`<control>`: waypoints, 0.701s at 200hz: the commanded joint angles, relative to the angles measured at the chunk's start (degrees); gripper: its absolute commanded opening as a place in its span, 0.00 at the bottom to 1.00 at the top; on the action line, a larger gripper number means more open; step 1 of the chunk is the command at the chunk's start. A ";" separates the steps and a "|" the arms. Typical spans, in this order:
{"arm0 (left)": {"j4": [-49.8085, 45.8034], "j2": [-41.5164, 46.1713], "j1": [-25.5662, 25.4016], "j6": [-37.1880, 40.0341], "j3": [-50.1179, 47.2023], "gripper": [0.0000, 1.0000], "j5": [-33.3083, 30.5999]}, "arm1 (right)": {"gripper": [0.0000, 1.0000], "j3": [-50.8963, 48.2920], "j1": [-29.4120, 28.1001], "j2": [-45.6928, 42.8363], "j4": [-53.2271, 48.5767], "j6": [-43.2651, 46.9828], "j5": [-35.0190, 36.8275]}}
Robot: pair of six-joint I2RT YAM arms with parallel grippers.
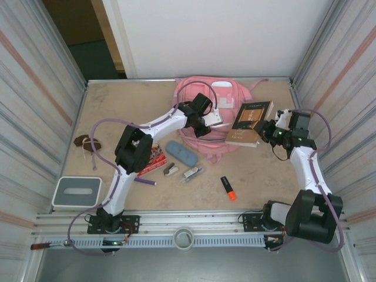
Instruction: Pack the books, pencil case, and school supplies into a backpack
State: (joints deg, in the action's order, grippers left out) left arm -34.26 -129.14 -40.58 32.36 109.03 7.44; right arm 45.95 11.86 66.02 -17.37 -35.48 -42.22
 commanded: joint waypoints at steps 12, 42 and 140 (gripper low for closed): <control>2.37 7.08 1.34 -4.46 1.42 0.08 2.82 | 0.00 0.54 -0.42 -8.18 -5.99 3.74 0.99; 1.68 8.80 3.29 -8.85 4.16 0.00 6.99 | 0.00 0.45 -1.46 -13.02 -12.69 5.22 0.34; 7.12 8.73 10.72 -25.25 9.71 0.00 29.11 | 0.00 -9.28 -10.82 -16.55 4.37 -10.54 -2.40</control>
State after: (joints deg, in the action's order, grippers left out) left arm -32.64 -125.23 -31.51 13.78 115.57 27.03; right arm 38.48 4.91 47.07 -27.38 -37.67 -42.33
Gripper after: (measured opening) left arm 0.097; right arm 0.160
